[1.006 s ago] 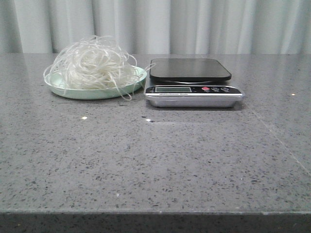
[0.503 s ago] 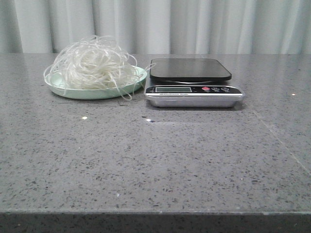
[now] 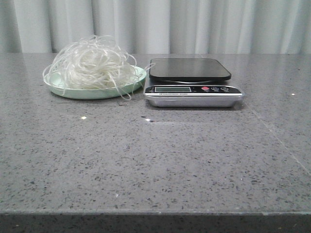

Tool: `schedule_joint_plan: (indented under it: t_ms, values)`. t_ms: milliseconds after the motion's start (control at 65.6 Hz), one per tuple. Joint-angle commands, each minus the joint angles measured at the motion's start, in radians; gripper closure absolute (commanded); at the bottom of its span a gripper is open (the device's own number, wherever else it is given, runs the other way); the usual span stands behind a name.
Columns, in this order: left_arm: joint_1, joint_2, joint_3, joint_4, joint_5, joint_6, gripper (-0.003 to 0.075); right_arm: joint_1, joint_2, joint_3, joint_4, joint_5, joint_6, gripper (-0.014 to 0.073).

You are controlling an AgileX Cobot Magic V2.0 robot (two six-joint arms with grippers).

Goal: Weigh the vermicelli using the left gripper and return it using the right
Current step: 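Move the left gripper above the vermicelli on the pale green plate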

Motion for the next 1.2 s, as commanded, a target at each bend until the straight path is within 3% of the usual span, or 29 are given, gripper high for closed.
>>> schedule_joint_plan:
  t_ms: [0, 305, 625, 747, 793, 808, 823, 838, 854, 945, 1021, 1189]
  values:
    - [-0.001, 0.014, -0.162, 0.000, 0.014, -0.011, 0.0594, -0.006, -0.015, -0.008, -0.014, -0.086, -0.008, 0.0413]
    - [-0.001, 0.314, -0.567, -0.043, 0.440, -0.011, 0.0594, -0.006, -0.015, -0.008, -0.014, -0.086, -0.008, 0.0413]
    - [-0.010, 0.457, -0.591, -0.100, 0.452, -0.011, 0.0587, -0.006, -0.015, -0.008, -0.014, -0.086, -0.008, 0.0413]
    - [-0.059, 0.499, -0.625, -0.085, 0.469, 0.008, 0.0471, -0.006, -0.015, -0.008, -0.014, -0.086, -0.008, 0.0413]
    - [-0.096, 0.535, -0.656, -0.085, 0.492, 0.025, 0.0369, -0.006, -0.015, -0.008, -0.014, -0.086, -0.008, 0.0413]
    - [-0.101, 0.540, -0.660, -0.085, 0.492, 0.025, 0.0369, -0.006, -0.015, -0.008, -0.014, -0.086, -0.008, 0.0413]
    - [-0.116, 0.562, -0.676, -0.085, 0.501, 0.025, 0.0314, -0.006, -0.015, -0.008, -0.014, -0.086, -0.008, 0.0413]
    - [-0.116, 0.562, -0.676, -0.085, 0.501, 0.025, 0.0314, -0.006, -0.015, -0.008, -0.014, -0.086, -0.008, 0.0413]
    - [-0.140, 0.587, -0.693, -0.085, 0.510, 0.025, 0.0260, -0.006, -0.015, -0.008, -0.014, -0.086, -0.008, 0.0413]
    - [-0.192, 0.676, -0.749, -0.083, 0.521, 0.025, 0.0123, -0.006, -0.015, -0.008, -0.014, -0.086, -0.008, 0.0413]
    - [-0.229, 0.768, -0.805, -0.083, 0.528, 0.025, 0.0084, -0.006, -0.015, -0.008, -0.014, -0.086, -0.008, 0.0413]
    - [-0.281, 0.987, -0.946, -0.085, 0.546, 0.025, 0.0083, -0.006, -0.015, -0.008, -0.014, -0.086, -0.008, 0.0413]
